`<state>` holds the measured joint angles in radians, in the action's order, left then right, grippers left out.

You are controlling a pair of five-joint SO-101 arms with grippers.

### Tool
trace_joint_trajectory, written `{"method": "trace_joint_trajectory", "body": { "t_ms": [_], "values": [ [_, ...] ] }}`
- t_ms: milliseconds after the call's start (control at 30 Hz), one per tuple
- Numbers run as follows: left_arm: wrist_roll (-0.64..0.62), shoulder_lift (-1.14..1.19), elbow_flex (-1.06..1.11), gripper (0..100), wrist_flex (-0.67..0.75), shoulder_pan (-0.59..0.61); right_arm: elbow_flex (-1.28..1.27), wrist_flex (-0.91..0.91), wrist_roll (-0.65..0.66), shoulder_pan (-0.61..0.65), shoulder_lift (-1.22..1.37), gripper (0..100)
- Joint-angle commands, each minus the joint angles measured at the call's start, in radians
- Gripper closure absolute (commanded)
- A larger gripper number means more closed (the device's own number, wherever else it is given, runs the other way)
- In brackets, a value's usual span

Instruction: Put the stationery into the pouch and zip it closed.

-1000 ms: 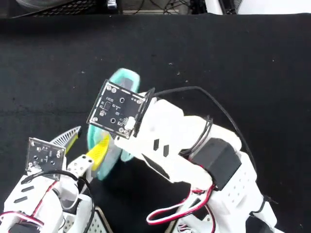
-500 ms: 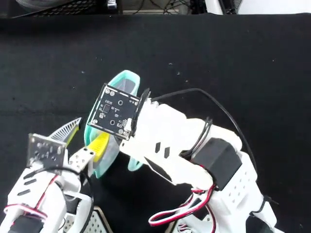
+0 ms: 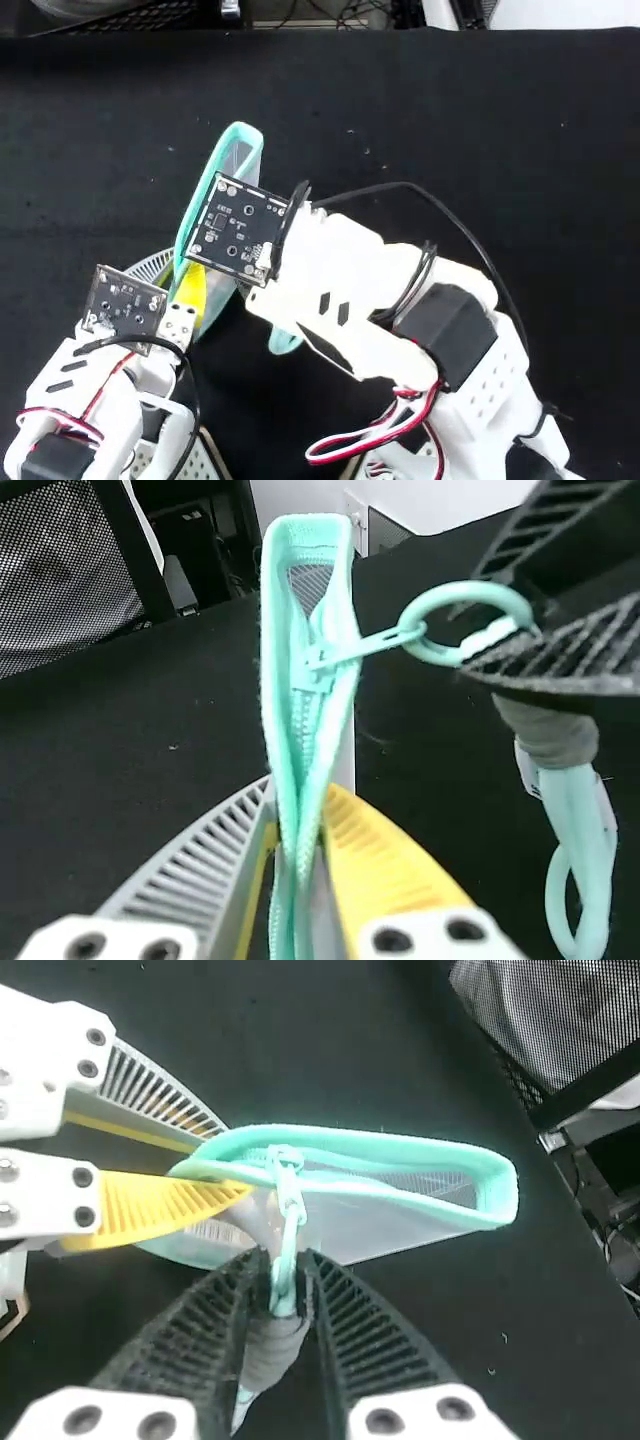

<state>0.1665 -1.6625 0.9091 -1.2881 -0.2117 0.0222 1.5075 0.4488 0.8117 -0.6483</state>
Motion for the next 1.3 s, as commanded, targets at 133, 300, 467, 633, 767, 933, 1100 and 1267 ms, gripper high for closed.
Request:
{"method": "trace_joint_trajectory", "body": {
  "t_ms": [133,300,467,633,767,933,1100,1267],
  "values": [
    [0.000,-0.008,-0.012,97,-0.009,-0.005,0.054,-0.020,0.006,0.011,0.001,98.6],
    [0.002,-0.008,-0.002,97,-0.029,-0.005,0.054,-0.058,-0.032,0.009,0.001,98.6],
    [0.002,-0.008,0.019,97,-0.029,-0.004,0.056,-0.083,-0.120,0.003,0.001,98.6],
    [0.002,-0.009,0.025,97,-0.029,-0.005,0.050,-0.109,-0.121,-0.051,0.001,98.6],
    [0.002,-0.009,0.022,97,-0.029,-0.005,0.047,-0.143,-0.129,-0.109,0.001,98.6],
    [0.002,-0.009,0.024,97,-0.029,-0.002,0.045,-0.186,-0.206,-0.115,0.005,98.6],
    [0.002,-0.009,0.018,97,-0.055,0.001,-0.001,-0.236,-0.212,-0.140,0.001,98.6],
    [0.003,-0.009,0.022,97,-0.064,0.002,-0.041,-0.287,-0.207,-0.241,0.001,98.6]
  ]
}}
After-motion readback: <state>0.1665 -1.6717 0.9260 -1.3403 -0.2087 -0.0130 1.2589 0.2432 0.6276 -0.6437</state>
